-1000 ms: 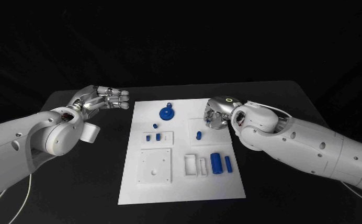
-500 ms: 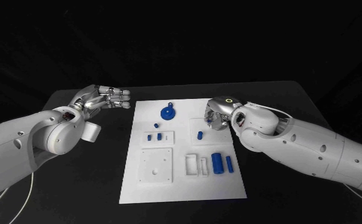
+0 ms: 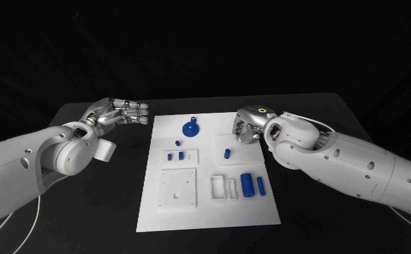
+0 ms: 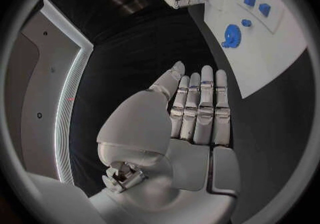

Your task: Assemble the parts on the task board

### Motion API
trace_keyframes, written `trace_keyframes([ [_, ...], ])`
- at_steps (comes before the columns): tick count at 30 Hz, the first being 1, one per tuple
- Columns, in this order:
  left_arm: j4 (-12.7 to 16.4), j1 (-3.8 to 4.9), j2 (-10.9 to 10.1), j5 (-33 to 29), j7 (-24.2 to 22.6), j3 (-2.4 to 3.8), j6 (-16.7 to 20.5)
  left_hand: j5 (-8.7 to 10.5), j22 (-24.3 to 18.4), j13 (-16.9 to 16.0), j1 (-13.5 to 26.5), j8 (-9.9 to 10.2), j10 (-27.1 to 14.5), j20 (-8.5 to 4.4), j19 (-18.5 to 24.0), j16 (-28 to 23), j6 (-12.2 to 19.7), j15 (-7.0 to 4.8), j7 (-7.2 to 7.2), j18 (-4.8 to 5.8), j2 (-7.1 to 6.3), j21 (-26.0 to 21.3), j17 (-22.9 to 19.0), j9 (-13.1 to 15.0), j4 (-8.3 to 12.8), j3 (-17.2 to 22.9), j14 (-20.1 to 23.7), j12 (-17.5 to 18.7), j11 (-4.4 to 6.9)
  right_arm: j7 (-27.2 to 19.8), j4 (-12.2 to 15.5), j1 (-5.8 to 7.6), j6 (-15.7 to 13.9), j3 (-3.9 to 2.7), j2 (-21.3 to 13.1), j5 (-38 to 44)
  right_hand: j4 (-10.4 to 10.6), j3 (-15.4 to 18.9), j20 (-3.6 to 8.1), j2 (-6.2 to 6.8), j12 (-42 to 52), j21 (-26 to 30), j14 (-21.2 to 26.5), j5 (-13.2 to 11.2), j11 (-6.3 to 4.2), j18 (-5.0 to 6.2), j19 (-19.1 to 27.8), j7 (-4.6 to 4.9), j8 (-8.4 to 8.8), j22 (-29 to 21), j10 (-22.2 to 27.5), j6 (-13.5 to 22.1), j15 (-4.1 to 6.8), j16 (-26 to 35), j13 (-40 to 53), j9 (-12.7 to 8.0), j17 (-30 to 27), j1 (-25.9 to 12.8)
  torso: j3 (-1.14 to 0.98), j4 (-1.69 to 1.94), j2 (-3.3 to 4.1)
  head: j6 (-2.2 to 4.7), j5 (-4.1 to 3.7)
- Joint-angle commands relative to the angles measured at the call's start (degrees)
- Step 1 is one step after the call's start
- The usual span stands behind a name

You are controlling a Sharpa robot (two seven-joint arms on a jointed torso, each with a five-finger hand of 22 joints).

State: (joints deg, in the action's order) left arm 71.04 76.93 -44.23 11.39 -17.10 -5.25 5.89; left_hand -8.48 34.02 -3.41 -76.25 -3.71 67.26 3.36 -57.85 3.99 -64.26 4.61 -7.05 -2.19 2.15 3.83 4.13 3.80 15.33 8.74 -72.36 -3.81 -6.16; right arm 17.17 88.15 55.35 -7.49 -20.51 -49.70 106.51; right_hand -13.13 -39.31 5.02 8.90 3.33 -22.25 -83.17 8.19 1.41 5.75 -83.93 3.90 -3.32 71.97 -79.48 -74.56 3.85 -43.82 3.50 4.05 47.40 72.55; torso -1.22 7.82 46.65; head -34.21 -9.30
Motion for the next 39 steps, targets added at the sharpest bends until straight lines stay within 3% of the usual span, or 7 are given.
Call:
trace_keyframes([
  [1,-0.28,-0.05,0.26,-0.48,-0.87,0.04,-0.88,-0.17,-0.05,0.07,0.43,0.09,-0.39,0.02,-0.27,-0.01,0.18,-0.05,0.1,-0.49,0.02,0.35,0.05,0.07,-0.2,0.06,0.26,0.3,-0.02,-1.2,0.39,0.2,-1.38,-0.66,0.08,-2.87,0.28,-0.15,0.5,-0.23,0.2,-0.27,-0.04,-0.13,-0.67,1.03,-1.68,-0.04,-0.34,0.23,-0.8,-0.44,0.37,-0.28,0.17,0.05,-0.12,-0.04,-0.02,0.02,-0.01,0.02,0.05],
  [5,-0.62,-0.12,0.44,-0.48,-0.89,0.04,-0.71,-0.15,-0.28,0.06,0.48,0.09,-0.45,0.07,-0.24,-0.04,0.19,0.0,0.09,-0.49,0.03,0.33,0.03,0.07,-0.26,0.01,0.37,0.28,-0.04,-2.05,1.18,0.43,-2.3,-1.28,0.04,-3.82,0.32,-0.06,0.5,-0.18,0.2,-0.98,-0.06,0.03,-0.69,1.01,-1.78,-0.06,-0.35,0.56,-0.87,-0.51,0.37,-0.34,0.17,0.06,-0.15,0.02,0.01,-0.18,0.11,0.54,0.15],
  [9,-0.96,-0.2,0.68,-0.48,-1.05,0.04,-0.51,-0.16,-0.42,0.06,0.49,0.09,-0.49,0.14,-0.1,-0.09,0.18,0.08,0.1,-0.44,-0.01,0.26,0.0,0.07,-0.26,0.0,0.59,0.29,-0.05,-3.11,1.89,0.61,-3.28,-1.52,0.16,-5.6,0.48,0.07,0.53,-0.14,0.2,-1.89,-0.09,0.16,-0.71,1.07,-1.94,-0.06,-0.34,1.08,-0.89,-0.54,0.4,-0.45,0.16,0.06,-0.21,0.08,0.07,-0.32,-0.03,0.25,0.4],
  [15,-1.67,-0.36,1.25,-0.69,-1.42,0.03,0.48,-0.16,-1.07,0.06,0.57,0.09,-0.62,0.24,-0.1,-0.05,0.19,0.16,0.05,-0.46,0.0,0.28,0.01,0.07,-0.32,0.0,0.82,0.3,-0.12,-5.32,3.5,0.7,-7.18,-1.63,0.85,-9.0,0.6,0.09,0.4,-0.12,0.19,-2.63,-0.05,0.63,-0.66,1.01,-1.89,-0.03,-0.34,1.76,-0.79,-0.44,0.34,-0.45,0.16,0.06,-0.48,0.22,0.19,-0.44,-0.3,0.06,2.18],
  [22,-2.81,-0.4,2.81,-1.2,-1.85,-0.01,2.53,-0.16,-1.57,0.06,0.54,0.08,-0.56,0.27,-0.14,-0.04,0.14,0.18,0.07,-0.48,-0.06,0.3,0.01,0.08,-0.33,0.03,0.9,0.29,-0.1,-6.62,5.77,0.55,-9.0,-1.09,3.1,-10.17,0.8,0.26,0.44,-0.14,0.19,-2.6,-0.07,0.91,-0.67,0.95,-1.9,-0.03,-0.34,1.97,-0.78,-0.45,0.36,-0.48,0.15,0.07,-0.62,0.16,0.7,-0.61,-0.81,-0.38,4.36],
  [27,-3.95,-0.59,4.17,-1.77,-2.47,-0.19,4.29,-0.18,-1.92,0.07,0.45,0.08,-0.56,0.37,-0.04,-0.12,0.09,0.31,0.08,-0.49,-0.09,0.28,-0.04,0.07,-0.38,0.08,1.29,0.3,-0.11,-6.73,7.21,0.3,-8.85,0.25,4.55,-9.65,0.84,0.51,0.46,-0.2,0.18,-2.38,-0.07,1.05,-0.66,0.98,-1.93,-0.03,-0.34,2.14,-0.74,-0.42,0.36,-0.53,0.15,0.08,-0.79,0.26,1.03,-0.88,-1.38,-0.82,6.07],
  [39,-8.7,-1.92,9.38,-1.12,-4.42,-0.44,8.47,-0.21,-2.19,0.07,0.33,0.09,-0.54,0.46,0.06,-0.17,0.12,0.41,0.05,-0.54,0.06,0.3,-0.08,0.07,-0.5,0.23,1.59,0.3,-0.13,-6.37,7.45,-0.15,-7.99,7.09,8.01,-3.19,0.73,0.47,0.43,-0.25,0.19,-2.38,-0.05,0.8,-0.67,0.92,-2.01,-0.03,-0.35,2.41,-0.79,-0.46,0.36,-0.62,0.15,0.09,-0.96,0.23,2.59,-1.0,-2.97,-2.74,10.8],
])
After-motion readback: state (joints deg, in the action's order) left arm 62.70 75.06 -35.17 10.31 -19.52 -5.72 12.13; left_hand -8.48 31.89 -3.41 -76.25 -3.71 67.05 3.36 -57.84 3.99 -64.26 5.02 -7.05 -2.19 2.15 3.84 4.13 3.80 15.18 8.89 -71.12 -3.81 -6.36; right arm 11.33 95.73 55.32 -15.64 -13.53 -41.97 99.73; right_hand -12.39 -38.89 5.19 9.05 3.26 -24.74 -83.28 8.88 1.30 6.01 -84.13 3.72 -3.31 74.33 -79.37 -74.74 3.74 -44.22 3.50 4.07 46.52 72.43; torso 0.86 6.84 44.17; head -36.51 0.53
